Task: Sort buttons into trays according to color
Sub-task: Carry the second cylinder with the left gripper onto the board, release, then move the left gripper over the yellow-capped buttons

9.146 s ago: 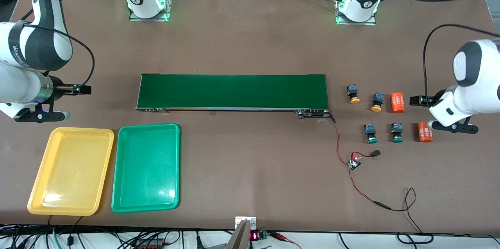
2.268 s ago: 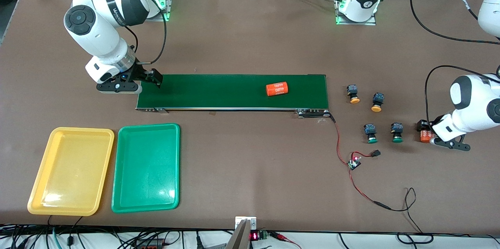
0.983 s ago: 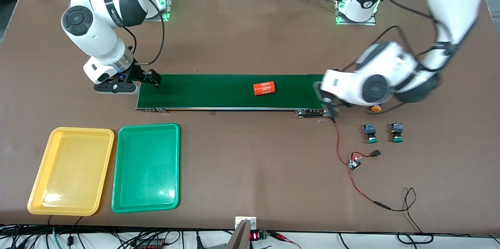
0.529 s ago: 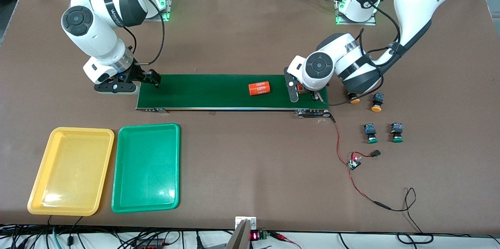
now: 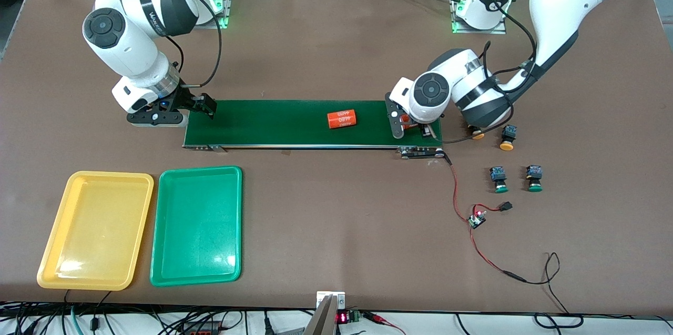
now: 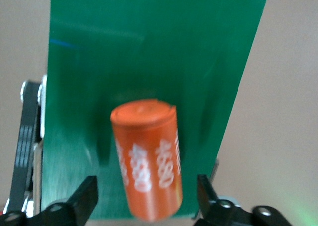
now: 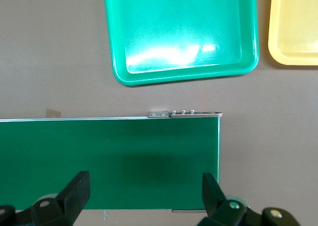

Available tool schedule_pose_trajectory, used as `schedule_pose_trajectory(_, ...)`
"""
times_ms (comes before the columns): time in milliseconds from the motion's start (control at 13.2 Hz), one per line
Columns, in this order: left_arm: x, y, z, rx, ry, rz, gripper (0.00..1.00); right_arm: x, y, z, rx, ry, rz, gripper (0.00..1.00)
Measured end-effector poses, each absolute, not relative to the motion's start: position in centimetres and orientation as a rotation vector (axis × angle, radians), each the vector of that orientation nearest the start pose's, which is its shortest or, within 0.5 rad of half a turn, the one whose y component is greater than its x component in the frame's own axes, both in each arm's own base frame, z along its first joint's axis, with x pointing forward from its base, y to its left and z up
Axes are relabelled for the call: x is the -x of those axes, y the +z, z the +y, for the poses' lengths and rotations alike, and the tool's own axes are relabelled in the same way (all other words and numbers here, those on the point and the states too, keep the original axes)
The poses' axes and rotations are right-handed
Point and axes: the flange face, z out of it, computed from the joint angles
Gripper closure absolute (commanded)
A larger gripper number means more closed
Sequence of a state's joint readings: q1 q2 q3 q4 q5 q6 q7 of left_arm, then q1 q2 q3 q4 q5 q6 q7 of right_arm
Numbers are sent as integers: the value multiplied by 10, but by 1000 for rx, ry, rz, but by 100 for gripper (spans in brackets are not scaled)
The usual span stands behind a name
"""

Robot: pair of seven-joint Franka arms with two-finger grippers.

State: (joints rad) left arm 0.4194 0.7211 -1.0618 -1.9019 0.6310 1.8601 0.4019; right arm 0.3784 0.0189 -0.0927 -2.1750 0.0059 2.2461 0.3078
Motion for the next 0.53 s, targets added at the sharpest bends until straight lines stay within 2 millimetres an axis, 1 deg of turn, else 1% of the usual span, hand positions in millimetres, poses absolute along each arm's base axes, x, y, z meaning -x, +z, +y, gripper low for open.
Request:
schedule_pose_trajectory(76,-518,266,-272,2458,534,1895,0,-520,387,153,3123,-75,40,0)
schedule_pose_trajectory(151,-531,285,-260,2466,562,1840,0,-519,386,153,3124,-72,39,0)
schedule_pose_trajectory(302,-560,333,-238,2506,579,1711,0,-519,385,153,3125,-68,39,0)
schedule_pose_trajectory(378,-573,356,-227,2553,572,1618,0,-519,385,153,3125,-67,39,0)
schedule_pose_trajectory(529,-593,392,-204,2672,573,1364,0,-519,383,153,3126,-63,38,0)
